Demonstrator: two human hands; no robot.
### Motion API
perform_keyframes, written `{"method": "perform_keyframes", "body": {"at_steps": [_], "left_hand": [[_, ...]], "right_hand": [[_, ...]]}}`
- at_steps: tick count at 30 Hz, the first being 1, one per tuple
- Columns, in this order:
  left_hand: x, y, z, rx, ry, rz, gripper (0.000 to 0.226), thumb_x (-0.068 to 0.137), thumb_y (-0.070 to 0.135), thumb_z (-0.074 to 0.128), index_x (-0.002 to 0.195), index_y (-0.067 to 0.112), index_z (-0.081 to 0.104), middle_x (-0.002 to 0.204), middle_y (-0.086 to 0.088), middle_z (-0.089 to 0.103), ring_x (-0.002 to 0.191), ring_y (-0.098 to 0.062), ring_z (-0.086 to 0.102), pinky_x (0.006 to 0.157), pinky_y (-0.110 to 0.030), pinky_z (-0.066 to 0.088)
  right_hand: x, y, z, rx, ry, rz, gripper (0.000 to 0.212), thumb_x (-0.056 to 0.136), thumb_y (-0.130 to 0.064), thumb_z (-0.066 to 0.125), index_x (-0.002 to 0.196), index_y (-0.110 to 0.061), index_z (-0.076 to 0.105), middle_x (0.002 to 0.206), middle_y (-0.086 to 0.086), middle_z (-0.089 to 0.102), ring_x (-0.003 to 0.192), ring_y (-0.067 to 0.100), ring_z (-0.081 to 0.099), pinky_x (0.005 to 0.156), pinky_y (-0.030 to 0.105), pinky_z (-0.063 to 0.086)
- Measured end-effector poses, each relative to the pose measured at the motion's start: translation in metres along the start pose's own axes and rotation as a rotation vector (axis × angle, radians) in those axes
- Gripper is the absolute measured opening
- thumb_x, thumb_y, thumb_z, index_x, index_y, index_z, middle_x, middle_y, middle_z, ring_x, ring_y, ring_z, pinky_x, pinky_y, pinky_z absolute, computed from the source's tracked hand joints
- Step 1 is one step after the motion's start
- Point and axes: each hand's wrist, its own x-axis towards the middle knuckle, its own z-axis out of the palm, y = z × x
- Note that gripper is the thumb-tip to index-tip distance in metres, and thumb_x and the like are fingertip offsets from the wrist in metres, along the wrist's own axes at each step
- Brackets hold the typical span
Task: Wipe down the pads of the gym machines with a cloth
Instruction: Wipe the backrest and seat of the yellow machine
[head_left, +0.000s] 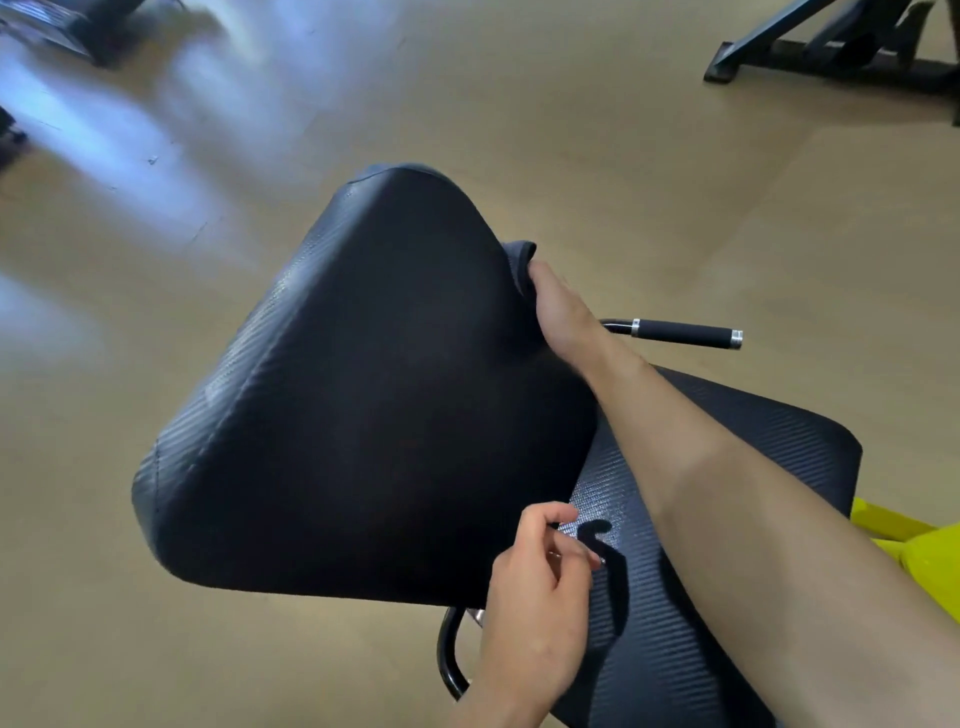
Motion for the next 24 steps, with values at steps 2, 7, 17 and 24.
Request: {"method": "perform_keyframes", "body": {"at_steps": [2, 7, 17, 24], "left_hand": [[0.002, -0.010, 0.007, -0.006, -0.005, 0.000, 0.031, 0.098, 0.011, 0.049, 0.104, 0.041, 0.054, 0.083, 0.011, 0.072, 0.079, -0.012, 0.069, 0.081, -0.035, 0.057], [0.010, -0.033, 0.023, -0.006, -0.018, -0.032, 0.030, 0.096, 0.010, 0.051, 0.103, 0.039, 0.055, 0.081, 0.015, 0.073, 0.080, -0.007, 0.070, 0.084, -0.032, 0.055], [0.019, -0.051, 0.037, -0.047, -0.073, -0.071, 0.030, 0.095, 0.007, 0.049, 0.101, 0.035, 0.058, 0.079, 0.012, 0.072, 0.075, -0.007, 0.068, 0.081, -0.027, 0.055], [0.016, -0.051, 0.028, -0.052, -0.083, -0.113, 0.032, 0.094, 0.004, 0.050, 0.099, 0.034, 0.059, 0.078, 0.010, 0.072, 0.073, -0.008, 0.067, 0.081, -0.029, 0.056]], "right_hand": [[0.003, 0.023, -0.006, 0.008, -0.010, 0.054, 0.044, 0.100, -0.040, 0.030, 0.082, -0.023, 0.067, 0.091, -0.003, 0.068, 0.092, 0.014, 0.062, 0.088, 0.035, 0.050], [0.013, 0.075, -0.022, 0.021, 0.036, 0.209, 0.059, 0.080, -0.059, 0.035, 0.101, -0.022, 0.075, 0.112, 0.002, 0.074, 0.111, 0.021, 0.064, 0.108, 0.048, 0.044], [0.016, 0.137, -0.033, 0.046, 0.140, 0.295, 0.062, 0.086, -0.072, 0.038, 0.113, -0.028, 0.072, 0.118, -0.005, 0.070, 0.116, 0.015, 0.059, 0.110, 0.041, 0.040], [0.005, 0.144, -0.021, 0.066, 0.278, 0.304, 0.044, 0.093, -0.050, 0.030, 0.091, -0.033, 0.071, 0.110, -0.007, 0.070, 0.110, 0.018, 0.060, 0.104, 0.044, 0.044]]}}
